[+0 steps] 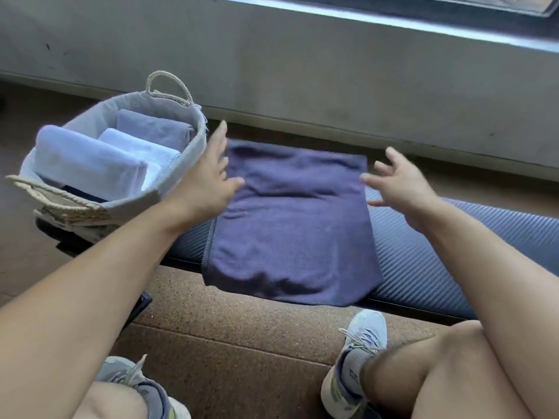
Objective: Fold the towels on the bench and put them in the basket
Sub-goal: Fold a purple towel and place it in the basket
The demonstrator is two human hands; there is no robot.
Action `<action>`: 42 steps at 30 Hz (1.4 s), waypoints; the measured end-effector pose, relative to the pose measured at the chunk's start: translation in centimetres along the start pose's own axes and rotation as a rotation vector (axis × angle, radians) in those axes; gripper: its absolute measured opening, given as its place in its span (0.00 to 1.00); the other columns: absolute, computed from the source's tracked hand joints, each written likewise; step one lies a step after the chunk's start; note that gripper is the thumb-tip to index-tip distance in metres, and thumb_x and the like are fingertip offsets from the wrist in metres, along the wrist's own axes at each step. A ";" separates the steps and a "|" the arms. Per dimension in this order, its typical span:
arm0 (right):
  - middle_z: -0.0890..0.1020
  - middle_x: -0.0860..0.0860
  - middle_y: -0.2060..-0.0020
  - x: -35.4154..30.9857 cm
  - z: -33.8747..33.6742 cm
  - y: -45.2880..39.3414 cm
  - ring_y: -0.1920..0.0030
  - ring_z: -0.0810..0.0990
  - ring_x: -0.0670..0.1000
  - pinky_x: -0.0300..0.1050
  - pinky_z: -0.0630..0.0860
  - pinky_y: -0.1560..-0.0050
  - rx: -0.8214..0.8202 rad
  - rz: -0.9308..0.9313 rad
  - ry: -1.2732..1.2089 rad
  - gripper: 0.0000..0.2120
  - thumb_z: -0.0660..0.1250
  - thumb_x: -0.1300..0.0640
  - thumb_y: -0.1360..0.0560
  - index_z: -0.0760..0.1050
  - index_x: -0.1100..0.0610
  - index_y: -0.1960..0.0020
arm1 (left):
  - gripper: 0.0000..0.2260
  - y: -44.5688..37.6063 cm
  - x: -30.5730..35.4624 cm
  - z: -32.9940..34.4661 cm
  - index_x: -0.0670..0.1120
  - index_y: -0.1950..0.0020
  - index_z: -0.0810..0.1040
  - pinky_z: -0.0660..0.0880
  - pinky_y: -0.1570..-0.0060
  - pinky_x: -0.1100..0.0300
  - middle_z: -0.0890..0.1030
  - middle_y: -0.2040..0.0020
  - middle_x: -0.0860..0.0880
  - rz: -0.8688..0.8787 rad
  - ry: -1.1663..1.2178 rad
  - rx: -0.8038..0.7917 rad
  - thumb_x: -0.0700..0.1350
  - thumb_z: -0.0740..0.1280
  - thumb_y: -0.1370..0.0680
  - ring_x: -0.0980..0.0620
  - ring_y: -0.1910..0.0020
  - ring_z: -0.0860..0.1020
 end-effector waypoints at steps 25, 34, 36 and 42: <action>0.83 0.54 0.62 5.9 2.7 6.3 0.63 0.83 0.52 0.49 0.84 0.58 -0.622 0.341 0.595 0.23 0.81 0.43 0.35 0.80 0.61 0.55 | 0.20 6.4 -8.4 -1.2 0.42 0.64 0.81 0.84 0.63 0.52 0.84 0.69 0.47 -0.512 -0.838 -0.130 0.60 0.74 0.28 0.46 0.70 0.84; 0.82 0.54 0.62 5.2 3.6 9.4 0.61 0.84 0.52 0.47 0.81 0.64 -0.702 0.310 0.249 0.17 0.78 0.61 0.30 0.69 0.55 0.53 | 0.09 6.4 -6.6 -1.3 0.41 0.64 0.80 0.72 0.68 0.60 0.83 0.72 0.44 -0.446 -0.588 0.041 0.44 0.69 0.26 0.43 0.66 0.82; 0.83 0.53 0.63 5.7 3.9 10.1 0.62 0.85 0.53 0.42 0.77 0.70 -0.711 0.336 0.346 0.18 0.78 0.60 0.28 0.68 0.55 0.51 | 0.10 6.4 -6.0 -1.4 0.43 0.67 0.77 0.68 0.69 0.61 0.82 0.73 0.44 -0.421 -0.590 0.058 0.42 0.67 0.26 0.43 0.65 0.83; 0.80 0.51 0.72 6.6 3.9 9.9 0.75 0.76 0.48 0.37 0.66 0.75 -0.654 0.325 0.587 0.13 0.71 0.58 0.22 0.65 0.56 0.50 | 0.17 6.1 -6.7 -2.2 0.49 0.69 0.65 0.62 0.72 0.61 0.68 0.73 0.47 -0.420 -0.695 0.025 0.39 0.71 0.28 0.47 0.75 0.70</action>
Point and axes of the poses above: each hand's wrist, its own y-axis away from the middle knuckle, its own z-axis out of the palm, x = y × z, the point moved 10 cm from there along -y, towards the middle knuckle
